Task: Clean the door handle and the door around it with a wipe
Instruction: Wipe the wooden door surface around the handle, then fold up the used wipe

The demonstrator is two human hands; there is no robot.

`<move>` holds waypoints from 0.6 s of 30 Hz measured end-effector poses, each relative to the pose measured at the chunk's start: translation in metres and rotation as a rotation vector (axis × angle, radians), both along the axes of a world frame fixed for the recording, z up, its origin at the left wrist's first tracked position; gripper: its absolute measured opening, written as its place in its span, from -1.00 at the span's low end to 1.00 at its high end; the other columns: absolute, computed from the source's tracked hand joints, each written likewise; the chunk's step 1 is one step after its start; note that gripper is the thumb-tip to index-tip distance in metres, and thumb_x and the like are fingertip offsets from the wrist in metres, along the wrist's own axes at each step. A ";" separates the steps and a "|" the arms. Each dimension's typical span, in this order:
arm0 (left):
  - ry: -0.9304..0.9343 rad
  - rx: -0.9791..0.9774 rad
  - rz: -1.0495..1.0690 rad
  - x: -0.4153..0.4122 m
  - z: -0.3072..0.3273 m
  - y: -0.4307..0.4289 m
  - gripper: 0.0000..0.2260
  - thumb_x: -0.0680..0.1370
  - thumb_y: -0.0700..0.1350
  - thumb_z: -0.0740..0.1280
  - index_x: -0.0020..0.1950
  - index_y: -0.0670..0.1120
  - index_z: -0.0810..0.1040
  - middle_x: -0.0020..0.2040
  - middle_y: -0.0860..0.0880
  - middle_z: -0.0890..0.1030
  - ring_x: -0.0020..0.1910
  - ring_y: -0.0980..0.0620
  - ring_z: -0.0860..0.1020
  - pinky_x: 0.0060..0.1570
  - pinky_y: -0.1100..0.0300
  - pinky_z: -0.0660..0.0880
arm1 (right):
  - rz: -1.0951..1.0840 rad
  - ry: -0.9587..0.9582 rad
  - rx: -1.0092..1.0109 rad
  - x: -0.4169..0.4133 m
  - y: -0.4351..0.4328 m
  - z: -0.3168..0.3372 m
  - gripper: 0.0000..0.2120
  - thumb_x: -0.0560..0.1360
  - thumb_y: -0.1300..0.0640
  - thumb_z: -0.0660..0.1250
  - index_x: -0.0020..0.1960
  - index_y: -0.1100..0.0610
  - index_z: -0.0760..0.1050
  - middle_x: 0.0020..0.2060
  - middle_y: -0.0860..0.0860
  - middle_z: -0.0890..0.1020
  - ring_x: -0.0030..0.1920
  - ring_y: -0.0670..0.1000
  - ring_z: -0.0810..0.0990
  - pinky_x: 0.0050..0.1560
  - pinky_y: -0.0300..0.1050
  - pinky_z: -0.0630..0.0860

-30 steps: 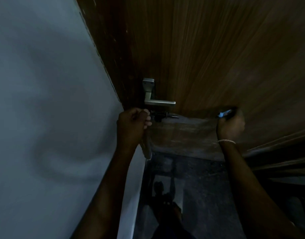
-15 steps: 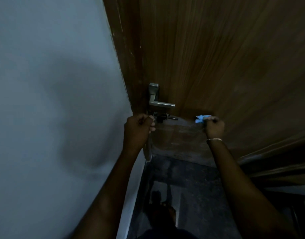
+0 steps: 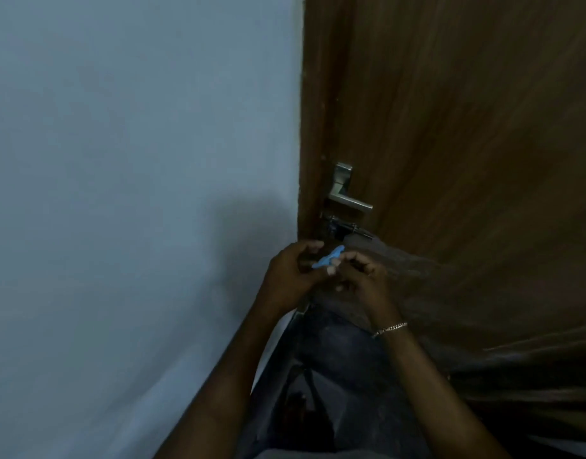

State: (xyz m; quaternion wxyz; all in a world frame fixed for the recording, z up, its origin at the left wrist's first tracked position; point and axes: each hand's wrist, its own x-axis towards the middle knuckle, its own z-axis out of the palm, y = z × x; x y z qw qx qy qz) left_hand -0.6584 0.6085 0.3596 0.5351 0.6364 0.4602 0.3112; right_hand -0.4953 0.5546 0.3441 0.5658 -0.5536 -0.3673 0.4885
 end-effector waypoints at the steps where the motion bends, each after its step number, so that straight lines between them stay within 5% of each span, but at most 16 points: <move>1: 0.004 0.013 0.016 -0.006 -0.002 -0.009 -0.62 0.40 -0.01 0.57 0.19 0.00 0.63 0.09 0.11 0.68 0.02 0.20 0.65 0.03 0.28 0.61 | 0.050 0.007 0.004 -0.007 -0.003 0.001 -0.87 0.54 0.22 0.38 0.03 0.27 0.60 -0.06 0.23 0.68 -0.08 0.21 0.64 -0.21 -0.01 0.59; 4: 0.023 0.060 0.171 -0.025 -0.009 -0.040 -0.85 0.48 -0.08 0.50 0.02 -0.05 0.67 -0.09 0.03 0.72 -0.10 0.09 0.69 -0.02 0.09 0.65 | 0.164 -0.020 0.014 -0.026 -0.013 -0.002 -0.85 0.55 0.20 0.37 0.03 0.28 0.59 -0.12 0.31 0.65 -0.18 0.37 0.59 -0.22 0.22 0.57; 6: -0.037 0.017 0.301 -0.041 -0.012 -0.066 -0.83 0.55 -0.05 0.43 0.02 -0.13 0.67 -0.12 -0.09 0.72 -0.12 -0.05 0.71 -0.06 -0.03 0.66 | 0.209 -0.025 0.029 -0.038 -0.023 -0.005 -0.87 0.56 0.23 0.35 0.02 0.31 0.57 -0.18 0.22 0.66 -0.25 0.27 0.59 -0.26 0.13 0.54; 10: -0.219 -0.092 0.547 -0.071 -0.011 -0.125 -0.72 0.62 -0.04 0.32 0.10 -0.24 0.66 -0.09 -0.18 0.72 -0.14 -0.15 0.72 -0.18 0.12 0.66 | 0.324 0.032 0.007 -0.067 -0.050 -0.011 -0.86 0.55 0.23 0.38 0.07 0.27 0.53 -0.20 0.14 0.65 -0.28 0.11 0.58 -0.36 -0.05 0.50; 14: -0.192 -0.045 0.706 -0.098 -0.006 -0.187 -0.74 0.61 0.07 0.32 0.04 -0.07 0.72 -0.12 -0.09 0.73 -0.12 -0.04 0.72 -0.18 0.16 0.65 | 0.580 -0.038 0.020 -0.107 -0.087 -0.010 -0.73 0.50 0.10 0.47 0.19 0.02 0.57 0.01 0.06 0.68 -0.13 0.07 0.70 -0.28 -0.06 0.60; 18: -0.158 -0.003 0.883 -0.129 -0.003 -0.240 -0.74 0.58 0.11 0.36 -0.03 -0.05 0.73 -0.18 -0.11 0.72 -0.16 -0.11 0.71 -0.14 0.04 0.68 | 0.767 -0.103 0.130 -0.152 -0.120 -0.005 -0.87 0.50 0.13 0.47 0.03 0.13 0.64 -0.14 0.07 0.71 -0.17 0.09 0.69 -0.30 -0.11 0.61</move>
